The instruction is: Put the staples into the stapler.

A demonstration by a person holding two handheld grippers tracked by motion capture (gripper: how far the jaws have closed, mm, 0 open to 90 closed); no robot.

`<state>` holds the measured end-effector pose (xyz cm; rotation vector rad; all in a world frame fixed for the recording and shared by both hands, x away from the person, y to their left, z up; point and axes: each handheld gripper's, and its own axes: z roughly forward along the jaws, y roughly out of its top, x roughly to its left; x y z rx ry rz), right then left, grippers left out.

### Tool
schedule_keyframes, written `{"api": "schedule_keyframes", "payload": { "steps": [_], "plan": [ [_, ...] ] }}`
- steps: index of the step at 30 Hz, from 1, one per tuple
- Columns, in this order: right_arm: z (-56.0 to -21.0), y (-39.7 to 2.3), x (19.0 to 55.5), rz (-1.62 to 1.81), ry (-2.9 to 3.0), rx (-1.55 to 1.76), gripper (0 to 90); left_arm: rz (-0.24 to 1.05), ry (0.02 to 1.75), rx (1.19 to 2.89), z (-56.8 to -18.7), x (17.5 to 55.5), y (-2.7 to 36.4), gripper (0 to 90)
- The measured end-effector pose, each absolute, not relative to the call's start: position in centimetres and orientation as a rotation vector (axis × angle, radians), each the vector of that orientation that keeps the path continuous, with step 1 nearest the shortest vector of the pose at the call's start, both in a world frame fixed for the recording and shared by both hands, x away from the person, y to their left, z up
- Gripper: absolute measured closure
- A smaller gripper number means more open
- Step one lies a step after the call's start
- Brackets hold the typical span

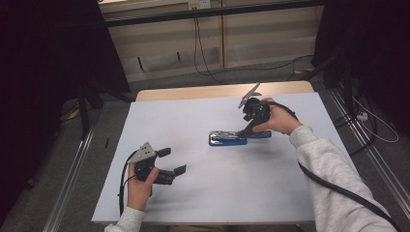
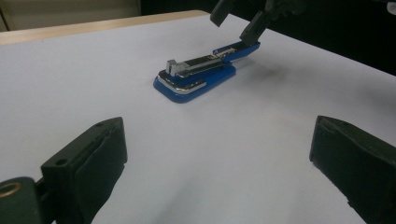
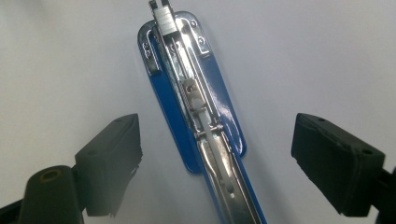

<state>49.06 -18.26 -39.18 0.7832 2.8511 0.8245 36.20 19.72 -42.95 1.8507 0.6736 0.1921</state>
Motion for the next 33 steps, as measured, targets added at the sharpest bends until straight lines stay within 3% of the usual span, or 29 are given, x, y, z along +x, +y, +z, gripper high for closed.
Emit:
{"api": "schedule_keyframes", "payload": {
  "steps": [33],
  "plan": [
    [-41.2,-25.9,43.0,0.971,2.587,1.009,8.8,0.157,0.761,1.907,-43.6,40.4,15.8,3.5]
  ]
}}
